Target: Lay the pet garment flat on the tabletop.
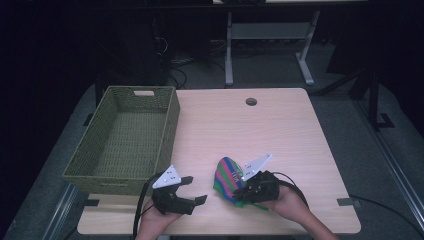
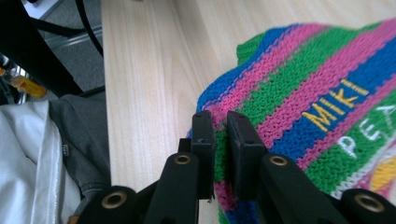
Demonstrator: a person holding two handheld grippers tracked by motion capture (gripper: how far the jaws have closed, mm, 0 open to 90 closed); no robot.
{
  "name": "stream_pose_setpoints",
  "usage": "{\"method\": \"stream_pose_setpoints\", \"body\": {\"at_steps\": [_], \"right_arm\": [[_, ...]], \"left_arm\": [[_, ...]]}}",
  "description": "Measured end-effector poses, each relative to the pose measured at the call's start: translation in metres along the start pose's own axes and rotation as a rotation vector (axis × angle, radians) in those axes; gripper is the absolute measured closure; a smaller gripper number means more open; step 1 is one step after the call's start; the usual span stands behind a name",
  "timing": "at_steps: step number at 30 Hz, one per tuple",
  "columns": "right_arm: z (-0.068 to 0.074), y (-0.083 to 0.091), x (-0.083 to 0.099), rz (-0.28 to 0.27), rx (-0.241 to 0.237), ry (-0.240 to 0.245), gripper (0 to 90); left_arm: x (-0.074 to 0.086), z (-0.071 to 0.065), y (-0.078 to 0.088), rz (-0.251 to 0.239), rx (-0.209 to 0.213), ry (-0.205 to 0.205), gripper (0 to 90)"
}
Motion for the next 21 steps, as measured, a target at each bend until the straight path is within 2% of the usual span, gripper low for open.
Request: {"method": "stream_pose_setpoints", "body": {"at_steps": [7, 9, 15, 21], "right_arm": [[-0.003, 0.025, -0.006, -0.061, -0.006, -0.040, 81.6], [-0.005, 0.030, -0.007, -0.072, -0.008, -0.053, 81.6], [-0.015, 0.053, -0.008, -0.124, -0.030, -0.086, 81.6], [-0.027, 0.053, 0.003, -0.076, -0.003, -0.089, 81.5]], "left_arm": [[-0.003, -0.001, 0.000, -0.020, 0.025, 0.014, 17.3], [-0.003, -0.002, -0.001, -0.021, 0.033, 0.013, 20.0], [-0.007, -0.004, -0.003, -0.023, 0.046, -0.001, 20.1], [-0.006, -0.003, -0.002, -0.021, 0.046, 0.001, 20.1]]}}
Point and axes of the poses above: each handheld gripper's, and its own axes: y roughly backward along the jaws, x roughly out of its underside, z roughly to its left, the point moved 6 cm from there along -y, roughly forward along the jaws, and after that the axes turned 6 degrees about x, right-handed, at the moved point
